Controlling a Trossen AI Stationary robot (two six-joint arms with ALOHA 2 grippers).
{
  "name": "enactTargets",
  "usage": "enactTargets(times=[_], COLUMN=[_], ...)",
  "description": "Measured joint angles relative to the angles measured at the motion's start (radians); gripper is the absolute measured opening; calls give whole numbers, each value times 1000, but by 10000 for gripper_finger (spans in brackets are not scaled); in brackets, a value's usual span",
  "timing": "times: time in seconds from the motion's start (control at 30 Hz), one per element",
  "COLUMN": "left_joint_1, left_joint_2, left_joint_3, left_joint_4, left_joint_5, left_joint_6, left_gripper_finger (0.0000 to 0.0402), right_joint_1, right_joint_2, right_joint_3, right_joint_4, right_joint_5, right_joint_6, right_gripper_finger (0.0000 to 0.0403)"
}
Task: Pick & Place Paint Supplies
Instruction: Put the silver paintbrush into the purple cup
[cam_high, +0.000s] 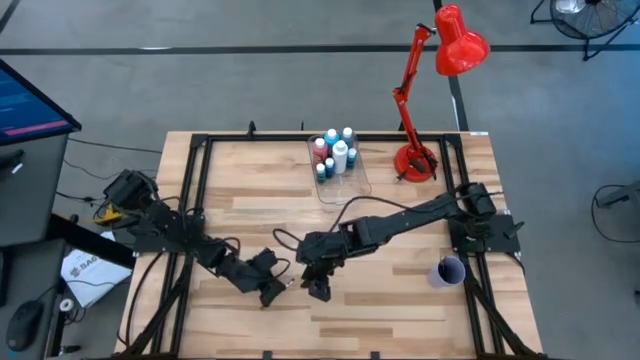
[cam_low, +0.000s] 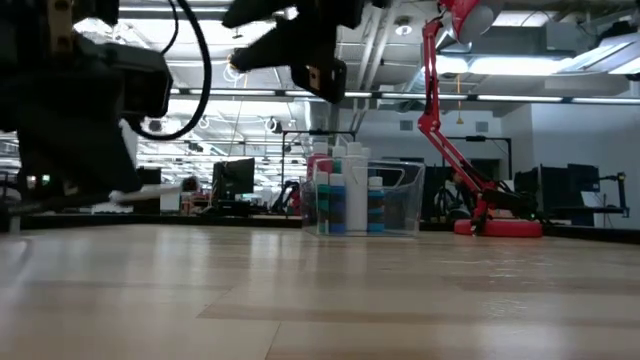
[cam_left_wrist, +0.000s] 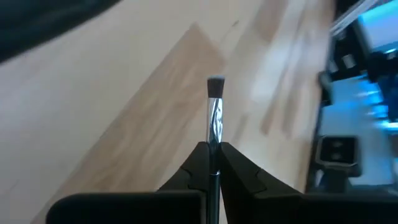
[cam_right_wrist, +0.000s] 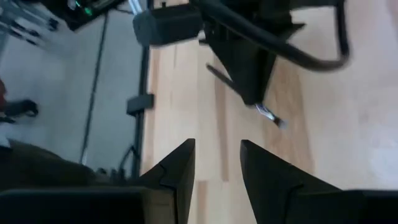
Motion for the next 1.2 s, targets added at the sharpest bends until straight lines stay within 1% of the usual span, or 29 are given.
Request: enactTargets(times=[0.13,0.23,0.4,0.47,0.63,0.87,1.0,1.2], left_joint_1=[-1,-1,-1,-2,-20,-31,-31,-30], left_joint_2=[-1,-1,-1,-1,-2,-2,-2,-2], left_joint_3=[0,0,0,0,1,2,2,2], left_joint_4=[70,93,163,205,275,354,390,399], left_joint_5=[-36,-38,-34,-18,-12,-24,-59,-70], left_joint_6=[14,19,47,66,85,102,123,131], left_gripper_finger=[7,7,7,7,7,7,7,7], right_joint_1=[2,2,-11,-14,-42,-74,-75,-75], right_joint_2=[14,10,10,14,18,18,18,18], right_joint_3=[-4,-1,-2,-2,-2,-2,-2,-2], right_joint_4=[-4,3,1,3,4,47,72,74], right_joint_5=[-31,-58,-66,-77,-168,-185,-231,-250], right_joint_6=[27,32,41,71,158,259,282,281], right_gripper_finger=[120,120,120,120,120,120,120,120])
